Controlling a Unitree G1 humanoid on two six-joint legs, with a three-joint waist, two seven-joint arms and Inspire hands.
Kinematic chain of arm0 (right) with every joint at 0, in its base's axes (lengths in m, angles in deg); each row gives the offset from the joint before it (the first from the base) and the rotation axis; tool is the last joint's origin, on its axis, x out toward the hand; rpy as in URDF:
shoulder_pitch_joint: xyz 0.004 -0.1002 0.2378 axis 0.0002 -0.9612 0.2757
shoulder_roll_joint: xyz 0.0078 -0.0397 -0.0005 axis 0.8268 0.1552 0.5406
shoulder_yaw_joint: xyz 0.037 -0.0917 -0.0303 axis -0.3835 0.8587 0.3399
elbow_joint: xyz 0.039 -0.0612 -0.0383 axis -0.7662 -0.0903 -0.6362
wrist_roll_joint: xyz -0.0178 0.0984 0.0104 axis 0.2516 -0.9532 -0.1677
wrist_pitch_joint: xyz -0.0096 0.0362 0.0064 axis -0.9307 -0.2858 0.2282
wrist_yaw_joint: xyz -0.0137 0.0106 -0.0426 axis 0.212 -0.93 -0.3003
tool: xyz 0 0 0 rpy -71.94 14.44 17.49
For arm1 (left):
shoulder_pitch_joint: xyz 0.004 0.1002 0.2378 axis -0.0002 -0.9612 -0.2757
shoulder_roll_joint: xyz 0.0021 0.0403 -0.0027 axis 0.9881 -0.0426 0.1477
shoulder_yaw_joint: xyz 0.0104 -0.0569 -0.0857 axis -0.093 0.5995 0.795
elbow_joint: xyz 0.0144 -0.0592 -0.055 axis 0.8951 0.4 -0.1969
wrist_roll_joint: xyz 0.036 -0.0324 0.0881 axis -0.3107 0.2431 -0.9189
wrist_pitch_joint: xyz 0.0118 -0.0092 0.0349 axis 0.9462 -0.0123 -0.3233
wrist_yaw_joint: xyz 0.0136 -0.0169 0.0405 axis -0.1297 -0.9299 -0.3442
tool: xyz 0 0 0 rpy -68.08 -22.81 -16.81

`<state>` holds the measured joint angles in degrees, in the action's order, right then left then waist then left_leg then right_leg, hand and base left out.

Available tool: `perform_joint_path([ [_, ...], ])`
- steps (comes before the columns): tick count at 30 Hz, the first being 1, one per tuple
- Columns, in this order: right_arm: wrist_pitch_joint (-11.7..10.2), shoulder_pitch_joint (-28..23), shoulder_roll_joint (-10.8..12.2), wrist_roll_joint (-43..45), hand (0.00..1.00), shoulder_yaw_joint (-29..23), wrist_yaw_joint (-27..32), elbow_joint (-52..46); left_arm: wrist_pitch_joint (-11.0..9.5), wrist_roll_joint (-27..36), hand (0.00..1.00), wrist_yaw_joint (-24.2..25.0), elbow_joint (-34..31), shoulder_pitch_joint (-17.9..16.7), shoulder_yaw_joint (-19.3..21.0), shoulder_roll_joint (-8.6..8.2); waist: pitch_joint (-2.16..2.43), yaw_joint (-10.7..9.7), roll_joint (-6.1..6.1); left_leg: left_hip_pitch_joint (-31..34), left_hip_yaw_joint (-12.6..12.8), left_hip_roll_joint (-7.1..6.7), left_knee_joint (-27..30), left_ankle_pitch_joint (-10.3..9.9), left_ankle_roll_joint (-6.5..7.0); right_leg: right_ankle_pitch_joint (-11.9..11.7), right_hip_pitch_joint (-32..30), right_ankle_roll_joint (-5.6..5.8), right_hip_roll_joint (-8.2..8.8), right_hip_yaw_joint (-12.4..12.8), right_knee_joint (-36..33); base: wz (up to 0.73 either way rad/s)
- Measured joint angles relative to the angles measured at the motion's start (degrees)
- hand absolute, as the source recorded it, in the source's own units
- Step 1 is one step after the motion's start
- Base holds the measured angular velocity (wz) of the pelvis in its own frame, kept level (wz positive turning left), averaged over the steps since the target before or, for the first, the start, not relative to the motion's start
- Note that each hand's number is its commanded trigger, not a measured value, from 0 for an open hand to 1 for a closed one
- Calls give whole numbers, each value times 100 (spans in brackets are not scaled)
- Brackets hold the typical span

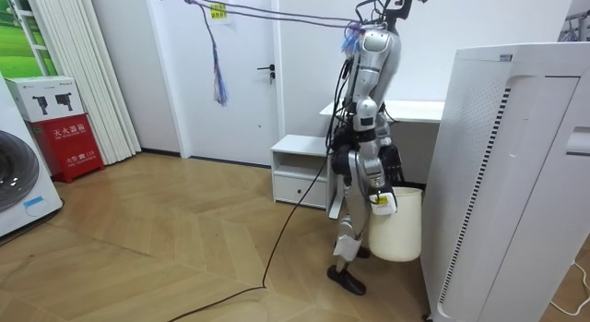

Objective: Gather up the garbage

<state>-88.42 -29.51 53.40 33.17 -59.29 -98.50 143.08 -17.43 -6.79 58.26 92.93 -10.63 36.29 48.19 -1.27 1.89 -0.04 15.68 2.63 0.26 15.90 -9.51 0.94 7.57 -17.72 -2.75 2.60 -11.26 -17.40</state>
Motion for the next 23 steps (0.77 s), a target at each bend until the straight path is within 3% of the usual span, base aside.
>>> perform_joint_path([
  [5,8,-470,2,-431,100,-726,-130,133,-41,788,0,-233,581,-657,1035,3,59,32,-72,-686,-59,0,-357,7,-12,26,738,45,-58,-107,432,7],
  [10,29,-831,48,-607,100,-1410,-128,275,-36,1447,0,-365,878,-1041,1790,-137,64,44,-213,-1243,-101,-19,-573,-1,-22,62,1338,105,-76,-149,729,8],
  [13,41,-933,49,-604,100,-1676,-111,390,66,1716,0,-470,1191,-1049,1982,-154,109,43,-302,-1453,-122,-19,-660,-8,-27,87,1545,121,-85,-154,797,3],
  [17,219,-925,77,-564,100,-1897,27,598,304,1827,0,-508,1396,-1041,2227,-208,103,72,-304,-1652,-144,-11,-665,-55,-26,92,1763,135,-108,-159,871,2],
  [21,284,-927,97,-438,100,-2002,108,697,521,1821,0,-521,1409,-1083,2403,-217,78,177,-278,-1838,-144,6,-691,-115,-21,106,1968,144,-138,-153,874,-1],
  [23,291,-906,99,-427,100,-1985,117,706,600,1825,0,-592,1410,-1102,2403,-217,88,208,-277,-1861,-150,4,-668,-134,-17,124,1987,148,-162,-147,868,2],
])
